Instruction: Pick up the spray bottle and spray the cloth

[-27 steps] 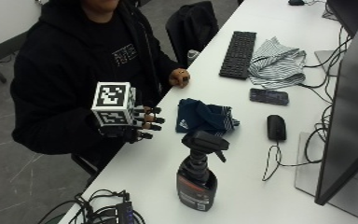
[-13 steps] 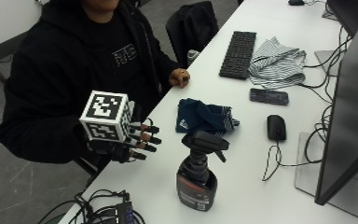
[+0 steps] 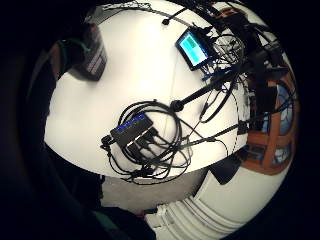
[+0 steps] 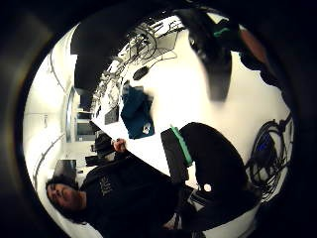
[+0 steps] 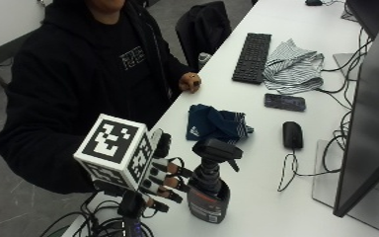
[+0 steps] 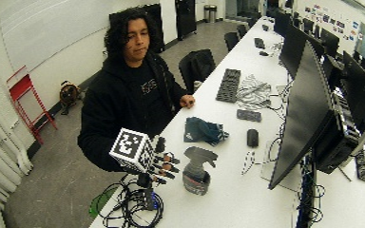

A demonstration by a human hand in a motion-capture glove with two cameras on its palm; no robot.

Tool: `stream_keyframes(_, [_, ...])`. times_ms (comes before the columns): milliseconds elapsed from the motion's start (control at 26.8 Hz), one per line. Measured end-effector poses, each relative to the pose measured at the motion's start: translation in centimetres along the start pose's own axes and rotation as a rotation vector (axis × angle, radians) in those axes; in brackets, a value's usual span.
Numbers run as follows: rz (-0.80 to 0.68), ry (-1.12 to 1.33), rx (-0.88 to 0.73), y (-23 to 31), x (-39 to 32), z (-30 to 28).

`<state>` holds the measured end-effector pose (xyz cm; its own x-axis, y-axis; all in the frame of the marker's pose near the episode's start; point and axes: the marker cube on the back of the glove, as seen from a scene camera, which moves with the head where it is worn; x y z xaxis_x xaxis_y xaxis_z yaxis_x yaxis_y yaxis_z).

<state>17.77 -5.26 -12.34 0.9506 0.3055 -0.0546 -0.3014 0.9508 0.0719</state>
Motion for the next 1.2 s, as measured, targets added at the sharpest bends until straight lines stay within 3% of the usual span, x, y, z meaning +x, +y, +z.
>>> stream_keyframes(149, [0.020,-0.060,0.008,-2.7,1.0,-1.0])
stream_keyframes(561, [-0.019,-0.505,0.013,-8.2,0.0,-0.4])
stream_keyframes(934, [-0.057,-0.934,0.156,-10.6,-2.0,0.9])
stream_keyframes(1196, [-0.020,-1.089,0.366,-12.8,-3.1,1.6])
